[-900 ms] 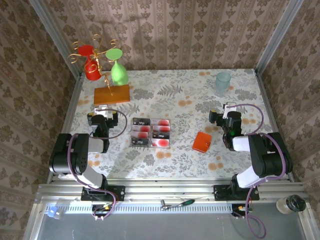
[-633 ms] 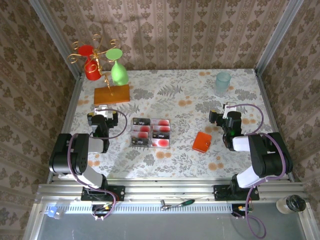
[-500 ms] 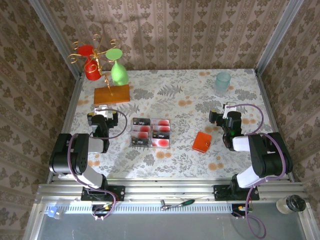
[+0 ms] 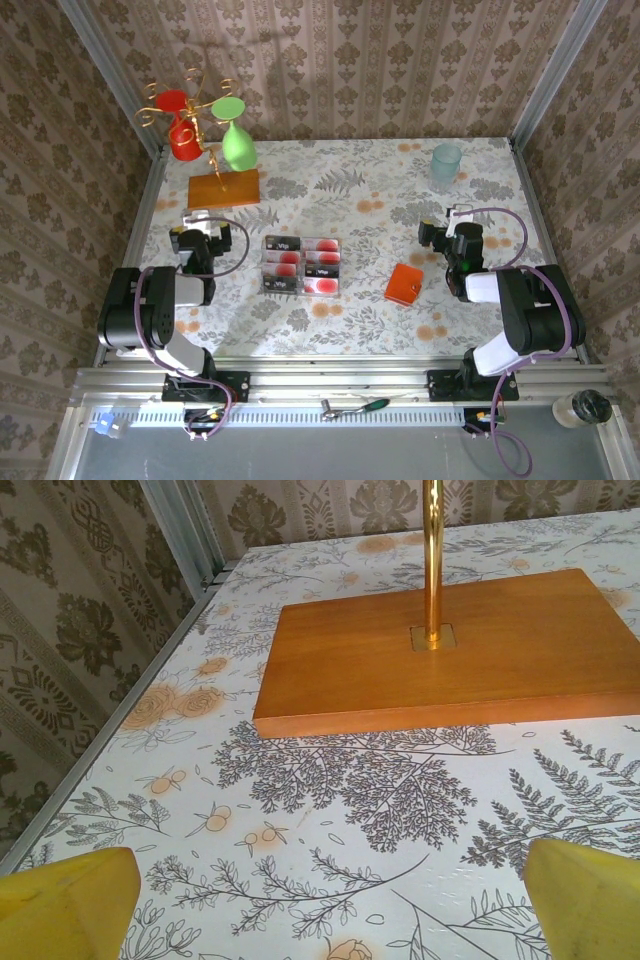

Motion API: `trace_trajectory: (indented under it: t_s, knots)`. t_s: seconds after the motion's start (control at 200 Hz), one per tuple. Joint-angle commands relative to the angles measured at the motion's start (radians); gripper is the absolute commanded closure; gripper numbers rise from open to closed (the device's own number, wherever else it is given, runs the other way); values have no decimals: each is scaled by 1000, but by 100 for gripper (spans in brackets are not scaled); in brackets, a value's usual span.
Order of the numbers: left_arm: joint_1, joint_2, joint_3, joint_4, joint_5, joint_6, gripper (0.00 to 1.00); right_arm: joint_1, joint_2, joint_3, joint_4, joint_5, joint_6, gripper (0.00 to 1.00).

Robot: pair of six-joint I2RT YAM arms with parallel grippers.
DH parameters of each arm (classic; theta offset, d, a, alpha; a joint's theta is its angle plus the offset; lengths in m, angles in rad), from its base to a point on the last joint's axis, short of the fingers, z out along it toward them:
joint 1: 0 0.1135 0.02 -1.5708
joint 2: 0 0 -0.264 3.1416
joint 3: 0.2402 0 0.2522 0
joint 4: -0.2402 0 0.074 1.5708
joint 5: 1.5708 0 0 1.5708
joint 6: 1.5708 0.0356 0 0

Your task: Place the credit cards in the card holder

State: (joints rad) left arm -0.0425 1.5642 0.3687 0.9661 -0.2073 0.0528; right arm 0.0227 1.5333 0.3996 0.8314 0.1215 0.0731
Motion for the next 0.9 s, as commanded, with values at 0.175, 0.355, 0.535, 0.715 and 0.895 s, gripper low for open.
trace_trajectory:
  t_s: [0.175,0.355,0.535,0.715,0.895]
  knots:
    - [-1,-18,-22,33,-9,-27,0,-4,-20,11,8,-7,-18,0]
    - [-14,-43,-32,29,-46,-25,0,-3,-216,122,-333,41,9,0]
    - [-75,-42,-79,137,-96,41,0,-13,-330,271,-646,39,288,0]
    - [-101,-250,-51,-75,-150,60,0,-22,-349,363,-773,-230,382,0]
    - [-147,-551,28,-484,-204,4,0,67,-377,397,-881,-339,342,2]
